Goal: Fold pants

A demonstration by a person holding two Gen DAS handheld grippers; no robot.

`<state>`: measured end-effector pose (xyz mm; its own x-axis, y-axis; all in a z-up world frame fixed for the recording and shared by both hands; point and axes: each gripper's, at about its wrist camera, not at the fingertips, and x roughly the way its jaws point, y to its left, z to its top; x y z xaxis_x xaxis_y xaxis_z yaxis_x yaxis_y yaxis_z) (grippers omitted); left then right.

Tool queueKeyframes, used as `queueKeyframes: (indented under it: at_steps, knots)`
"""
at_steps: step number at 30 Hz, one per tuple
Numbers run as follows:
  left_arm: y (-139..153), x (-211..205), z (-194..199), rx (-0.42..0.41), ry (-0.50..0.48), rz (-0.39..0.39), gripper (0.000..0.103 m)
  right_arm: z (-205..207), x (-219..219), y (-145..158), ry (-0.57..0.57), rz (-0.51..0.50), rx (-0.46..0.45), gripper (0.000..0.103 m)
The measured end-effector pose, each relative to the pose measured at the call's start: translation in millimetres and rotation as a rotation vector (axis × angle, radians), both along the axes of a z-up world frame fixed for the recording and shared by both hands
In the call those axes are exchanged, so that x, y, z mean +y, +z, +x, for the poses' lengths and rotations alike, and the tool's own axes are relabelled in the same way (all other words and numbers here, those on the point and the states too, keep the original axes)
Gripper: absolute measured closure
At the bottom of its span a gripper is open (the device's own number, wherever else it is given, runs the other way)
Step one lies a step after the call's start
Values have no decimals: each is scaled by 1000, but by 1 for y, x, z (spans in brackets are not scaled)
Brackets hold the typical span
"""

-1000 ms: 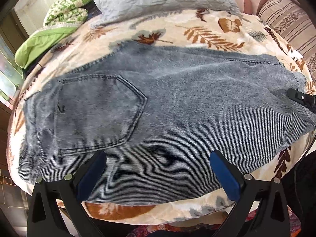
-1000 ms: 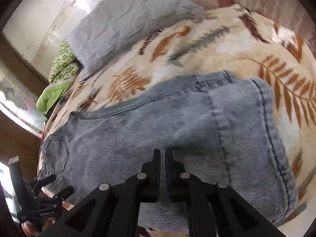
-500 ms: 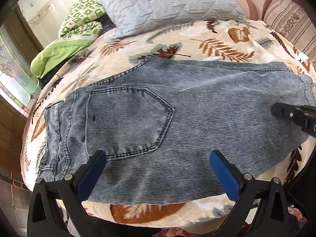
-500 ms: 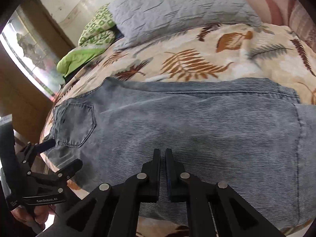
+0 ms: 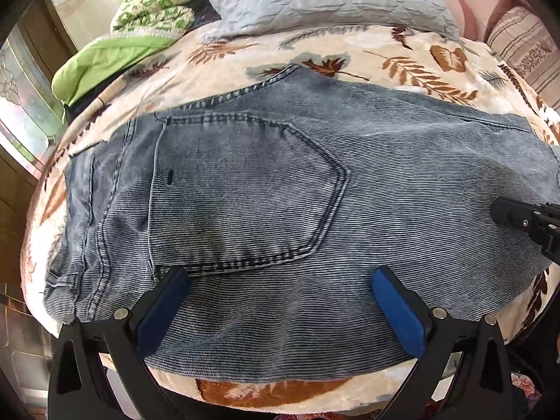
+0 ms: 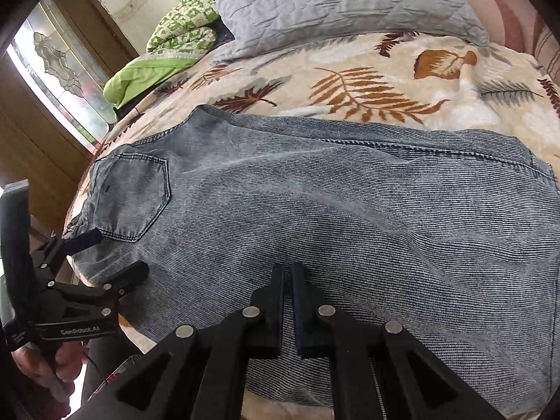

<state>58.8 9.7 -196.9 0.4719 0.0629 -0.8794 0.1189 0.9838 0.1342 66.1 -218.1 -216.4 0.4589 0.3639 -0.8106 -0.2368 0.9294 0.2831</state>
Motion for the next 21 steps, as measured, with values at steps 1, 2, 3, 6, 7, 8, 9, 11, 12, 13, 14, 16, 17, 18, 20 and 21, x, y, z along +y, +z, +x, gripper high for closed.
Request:
queueKeyframes:
  at_steps: [1, 2, 3, 6, 7, 8, 9, 11, 12, 13, 14, 16, 17, 18, 20, 21]
  knots:
    - [-1, 0, 0, -4, -4, 0, 0, 1, -1, -1, 0, 4, -1, 97]
    - [-3, 0, 0, -9, -11, 4, 0, 3, -1, -2, 0, 11, 0, 97]
    - [-5, -1, -1, -14, -20, 11, 0, 4, -2, -2, -1, 19, 3, 97]
    - [-7, 0, -1, -22, -30, 12, 0, 7, -3, -3, -3, 40, 11, 97]
    - [-7, -1, 0, -16, -29, 14, 0, 7, -4, -3, -4, 46, 15, 97]
    - [-7, -1, 3, -4, -29, 19, 0, 7, -4, -2, -4, 52, 19, 97]
    - [-6, -2, 5, 10, -27, 23, 0, 8, -5, -3, -3, 59, 24, 97]
    - [-6, -3, 8, 31, -23, 29, 0, 9, -7, -3, 0, 74, 31, 97]
    - [-6, -4, 9, 46, -18, 31, 0, 10, -8, -3, 3, 80, 35, 97]
    - [-6, -4, 11, 55, -14, 32, 0, 10, -10, -3, 6, 89, 40, 97]
    - [-6, -5, 13, 72, -4, 35, 0, 10, -11, -4, 9, 96, 46, 97]
    - [-6, -6, 16, 95, 17, 40, 0, 12, -14, -4, 13, 116, 64, 97]
    - [-6, -7, 17, 103, 26, 45, 0, 13, -15, -4, 12, 125, 73, 96]
    - [-7, -8, 18, 108, 34, 49, 0, 13, -17, -5, 12, 134, 82, 96]
    - [-7, -10, 19, 115, 46, 57, 0, 13, -19, -5, 14, 150, 99, 97]
    - [-7, -10, 20, 118, 50, 60, 0, 14, -20, -5, 17, 156, 107, 97]
